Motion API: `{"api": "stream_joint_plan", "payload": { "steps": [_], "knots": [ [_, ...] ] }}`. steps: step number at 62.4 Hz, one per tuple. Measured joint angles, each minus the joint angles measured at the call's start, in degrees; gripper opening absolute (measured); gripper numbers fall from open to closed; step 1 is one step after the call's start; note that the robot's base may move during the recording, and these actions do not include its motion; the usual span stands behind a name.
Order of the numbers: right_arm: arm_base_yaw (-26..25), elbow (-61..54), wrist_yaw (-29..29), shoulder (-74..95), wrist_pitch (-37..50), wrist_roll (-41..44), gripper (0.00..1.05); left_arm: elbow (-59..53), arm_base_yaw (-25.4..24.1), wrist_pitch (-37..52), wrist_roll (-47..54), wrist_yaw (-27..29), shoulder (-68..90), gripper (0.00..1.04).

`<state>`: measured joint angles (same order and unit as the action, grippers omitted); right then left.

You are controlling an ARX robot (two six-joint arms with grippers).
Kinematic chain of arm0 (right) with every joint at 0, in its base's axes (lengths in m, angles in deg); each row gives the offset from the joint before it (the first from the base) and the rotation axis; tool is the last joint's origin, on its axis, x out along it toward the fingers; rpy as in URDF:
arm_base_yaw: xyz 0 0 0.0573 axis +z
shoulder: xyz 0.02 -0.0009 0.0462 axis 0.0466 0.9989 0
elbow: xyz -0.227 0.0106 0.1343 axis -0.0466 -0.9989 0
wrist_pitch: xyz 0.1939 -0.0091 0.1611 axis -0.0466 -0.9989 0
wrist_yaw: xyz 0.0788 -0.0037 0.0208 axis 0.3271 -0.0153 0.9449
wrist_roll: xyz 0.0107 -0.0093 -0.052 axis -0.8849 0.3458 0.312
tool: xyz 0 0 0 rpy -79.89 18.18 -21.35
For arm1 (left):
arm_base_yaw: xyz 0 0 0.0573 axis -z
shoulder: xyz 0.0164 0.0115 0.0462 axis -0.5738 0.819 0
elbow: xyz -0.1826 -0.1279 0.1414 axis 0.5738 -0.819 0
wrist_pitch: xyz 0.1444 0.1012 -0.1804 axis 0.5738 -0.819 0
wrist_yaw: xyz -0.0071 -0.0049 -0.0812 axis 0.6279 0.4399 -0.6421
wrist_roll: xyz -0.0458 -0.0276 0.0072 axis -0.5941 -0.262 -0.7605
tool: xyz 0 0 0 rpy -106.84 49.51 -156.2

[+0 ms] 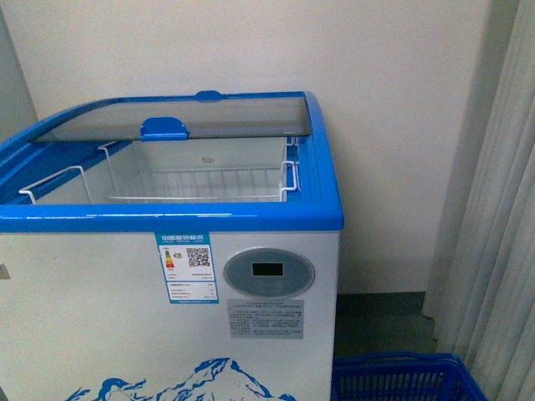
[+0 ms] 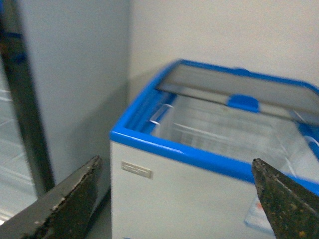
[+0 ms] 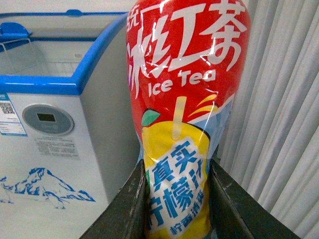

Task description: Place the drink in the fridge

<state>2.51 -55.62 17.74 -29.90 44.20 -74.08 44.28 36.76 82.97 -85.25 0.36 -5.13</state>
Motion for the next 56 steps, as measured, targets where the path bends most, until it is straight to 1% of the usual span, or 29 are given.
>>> {"api": "stream_joint_plan", "payload": {
  "steps": [2, 5, 7, 8, 10, 17, 18, 22, 23, 40, 49, 50, 54, 55, 56],
  "knots": [
    [0.00, 0.00, 0.04, 0.02, 0.00, 0.00, 0.29, -1.70, -0.90, -3.89, 0.96, -4.55, -3.74, 0.77],
    [0.00, 0.00, -0.02, 0.00, 0.00, 0.00, 0.29, -5.07, -1.29, -7.04, 1.86, -7.13, -8.83, 0.66],
    [0.00, 0.00, -0.02, 0.00, 0.00, 0.00, 0.29, -7.06, -1.33, -9.66, 2.23, -7.56, -12.57, 0.59],
    [0.00, 0.00, -0.02, 0.02, 0.00, 0.00, 0.29, -8.33, -1.40, -12.13, 2.40, -7.58, -15.39, 0.54],
    [0.00, 0.00, -0.02, 0.02, 0.00, 0.00, 0.29, -9.77, -1.44, -13.53, 2.54, -7.58, -18.51, 0.47],
    [0.00, 0.00, 0.11, 0.02, 0.00, 0.00, 0.29, -10.86, -1.46, -13.53, 2.80, -7.56, -21.92, 0.20],
    [0.00, 0.00, 0.11, 0.02, 0.00, 0.00, 0.29, -10.97, -1.46, -13.53, 2.82, -7.56, -22.03, 0.18],
    [0.00, 0.00, -0.04, 0.00, 0.00, 0.00, 0.29, -11.85, -1.46, -13.42, 2.86, -7.58, -22.58, 0.04],
    [0.00, 0.00, -0.04, 0.00, 0.00, 0.00, 0.29, -12.02, -1.46, -13.40, 2.75, -7.58, -22.73, 0.02],
    [0.00, 0.00, -0.02, 0.00, 0.00, 0.00, 0.29, -13.92, -1.49, -13.14, 2.95, -7.58, -24.24, 0.03],
    [0.00, 0.00, -0.02, 0.00, 0.00, 0.00, 0.29, -14.10, -1.49, -13.09, 3.04, -7.58, -24.33, 0.37],
    [0.00, 0.00, -0.02, 0.02, 0.00, 0.00, 0.29, -14.10, -1.49, -13.09, 3.04, -7.58, -24.35, 0.42],
    [0.00, 0.00, -0.02, 0.00, 0.00, 0.00, 0.29, -14.10, -1.49, -13.09, 3.04, -7.58, -24.35, 0.56],
    [0.00, -0.02, -0.02, 0.00, 0.00, 0.00, 0.29, -14.10, -1.49, -13.09, 3.04, -7.58, -24.35, 0.58],
    [0.00, 0.00, -0.02, 0.00, 0.00, 0.00, 0.29, -14.10, -1.49, -13.09, 3.04, -7.58, -24.35, 0.63]
  ]
}}
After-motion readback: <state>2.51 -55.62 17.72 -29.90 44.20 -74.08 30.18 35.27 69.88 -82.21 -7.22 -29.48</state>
